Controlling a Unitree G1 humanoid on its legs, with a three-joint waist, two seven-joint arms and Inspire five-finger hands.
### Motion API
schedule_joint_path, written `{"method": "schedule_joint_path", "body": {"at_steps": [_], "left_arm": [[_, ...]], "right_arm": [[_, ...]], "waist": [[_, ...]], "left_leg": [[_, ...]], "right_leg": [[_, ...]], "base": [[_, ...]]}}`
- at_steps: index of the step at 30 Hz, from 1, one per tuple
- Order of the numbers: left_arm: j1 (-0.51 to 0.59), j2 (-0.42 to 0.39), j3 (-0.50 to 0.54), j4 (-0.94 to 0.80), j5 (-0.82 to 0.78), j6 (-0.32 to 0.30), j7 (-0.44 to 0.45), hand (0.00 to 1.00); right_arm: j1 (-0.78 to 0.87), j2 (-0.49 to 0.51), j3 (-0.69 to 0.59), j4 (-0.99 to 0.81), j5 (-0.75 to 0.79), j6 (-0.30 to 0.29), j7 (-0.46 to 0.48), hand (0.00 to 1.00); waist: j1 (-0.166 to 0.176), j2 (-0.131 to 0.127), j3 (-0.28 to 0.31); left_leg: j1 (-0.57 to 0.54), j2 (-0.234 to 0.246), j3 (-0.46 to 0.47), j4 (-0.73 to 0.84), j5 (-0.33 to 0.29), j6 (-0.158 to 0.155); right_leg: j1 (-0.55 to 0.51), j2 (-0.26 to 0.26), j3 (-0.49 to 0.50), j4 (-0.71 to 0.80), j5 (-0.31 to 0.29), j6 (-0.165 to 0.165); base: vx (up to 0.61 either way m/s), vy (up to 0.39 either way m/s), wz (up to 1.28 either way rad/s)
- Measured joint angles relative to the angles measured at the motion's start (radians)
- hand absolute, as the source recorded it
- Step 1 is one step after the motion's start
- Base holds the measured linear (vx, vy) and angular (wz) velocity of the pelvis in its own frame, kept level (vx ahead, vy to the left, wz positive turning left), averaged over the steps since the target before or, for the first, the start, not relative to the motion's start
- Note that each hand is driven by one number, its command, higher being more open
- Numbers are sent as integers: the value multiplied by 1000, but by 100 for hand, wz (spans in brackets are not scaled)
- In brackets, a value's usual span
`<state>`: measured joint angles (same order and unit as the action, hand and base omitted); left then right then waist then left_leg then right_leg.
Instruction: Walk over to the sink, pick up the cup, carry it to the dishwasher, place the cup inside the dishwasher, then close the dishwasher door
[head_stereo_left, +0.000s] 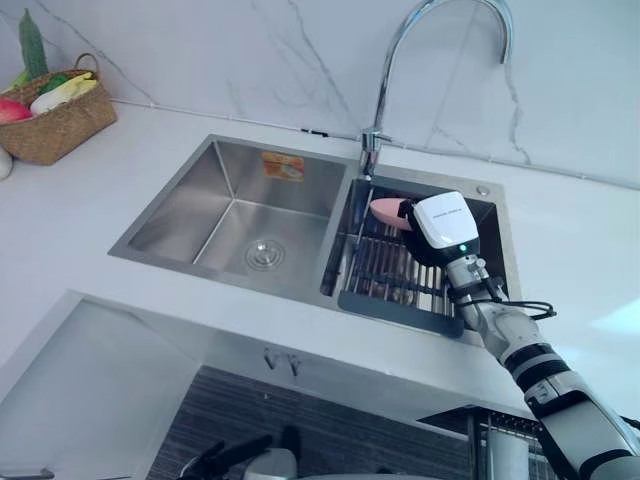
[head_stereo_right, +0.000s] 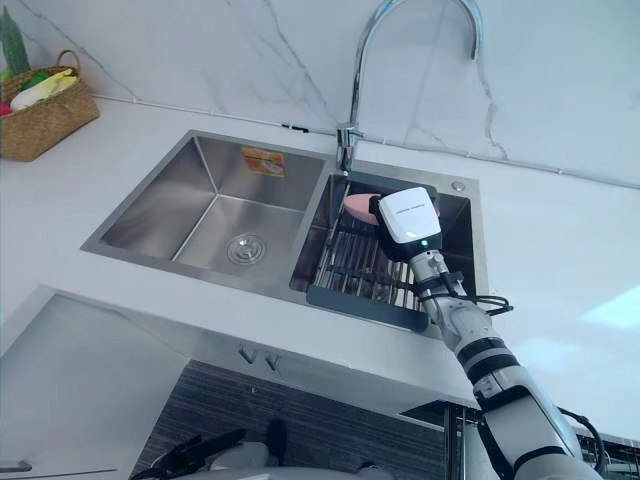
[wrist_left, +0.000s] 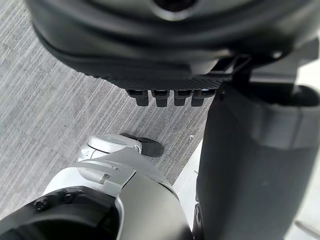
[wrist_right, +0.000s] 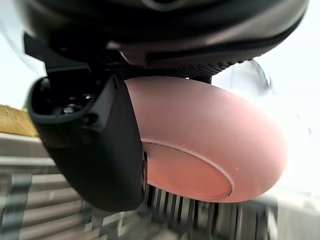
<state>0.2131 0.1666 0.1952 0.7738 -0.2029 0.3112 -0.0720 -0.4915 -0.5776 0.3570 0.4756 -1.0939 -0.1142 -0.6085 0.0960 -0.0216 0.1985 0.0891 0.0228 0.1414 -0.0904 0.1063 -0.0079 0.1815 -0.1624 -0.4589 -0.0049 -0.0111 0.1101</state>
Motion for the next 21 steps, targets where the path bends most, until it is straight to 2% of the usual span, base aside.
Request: {"method": "schedule_joint_path", "body": {"at_steps": [5,7,10,13,14,16,18,21], "left_arm": [[4,7,-9,2,10,-2,0,100],[1,18,-34,1,39,-6,0,100],[-4,34,-80,2,87,-12,0,100],[-13,46,-124,7,106,-12,0,100],[-17,54,-160,20,106,-8,-1,100],[-16,56,-183,21,105,-9,-7,100],[-14,54,-217,29,100,-14,-38,100],[-12,50,-248,33,82,-19,-103,100]], "right_arm": [[94,-34,-120,-267,72,-3,-5,0],[134,-35,-230,-383,167,-4,-33,0],[167,-35,-364,-479,231,17,-84,0],[221,-35,-458,-545,249,37,-128,0],[282,-35,-512,-574,248,40,-152,0],[329,-35,-548,-581,248,46,-174,0],[411,-35,-615,-582,249,66,-186,0],[526,-33,-708,-578,249,97,-191,0]], "waist": [[-29,0,-1],[-44,1,-1],[-64,2,-10],[-82,0,-18],[-99,2,-40],[-115,2,-44],[-137,4,-57],[-153,6,-70]], "left_leg": [[23,5,56,-1,-16,0],[33,10,85,-1,-22,0],[48,19,120,-1,-29,-4],[61,29,157,-1,-36,-11],[65,34,178,0,-40,-16],[72,37,191,-1,-41,-17],[75,40,215,-1,-44,-20],[78,48,260,-1,-48,-25]], "right_leg": [[-10,-2,56,4,3,-1],[-15,1,86,-1,9,-4],[-22,8,124,-2,14,-8],[-28,18,156,-7,21,-13],[-35,26,182,-17,29,-17],[-35,30,191,-16,30,-17],[-47,37,217,-17,34,-20],[-71,47,262,-17,40,-24]], "base": [[22,15,-35],[17,18,-39],[8,2,-37],[5,-12,-44],[12,-16,-46],[-2,-14,-32],[-31,-5,-36],[-44,10,-48]]}}
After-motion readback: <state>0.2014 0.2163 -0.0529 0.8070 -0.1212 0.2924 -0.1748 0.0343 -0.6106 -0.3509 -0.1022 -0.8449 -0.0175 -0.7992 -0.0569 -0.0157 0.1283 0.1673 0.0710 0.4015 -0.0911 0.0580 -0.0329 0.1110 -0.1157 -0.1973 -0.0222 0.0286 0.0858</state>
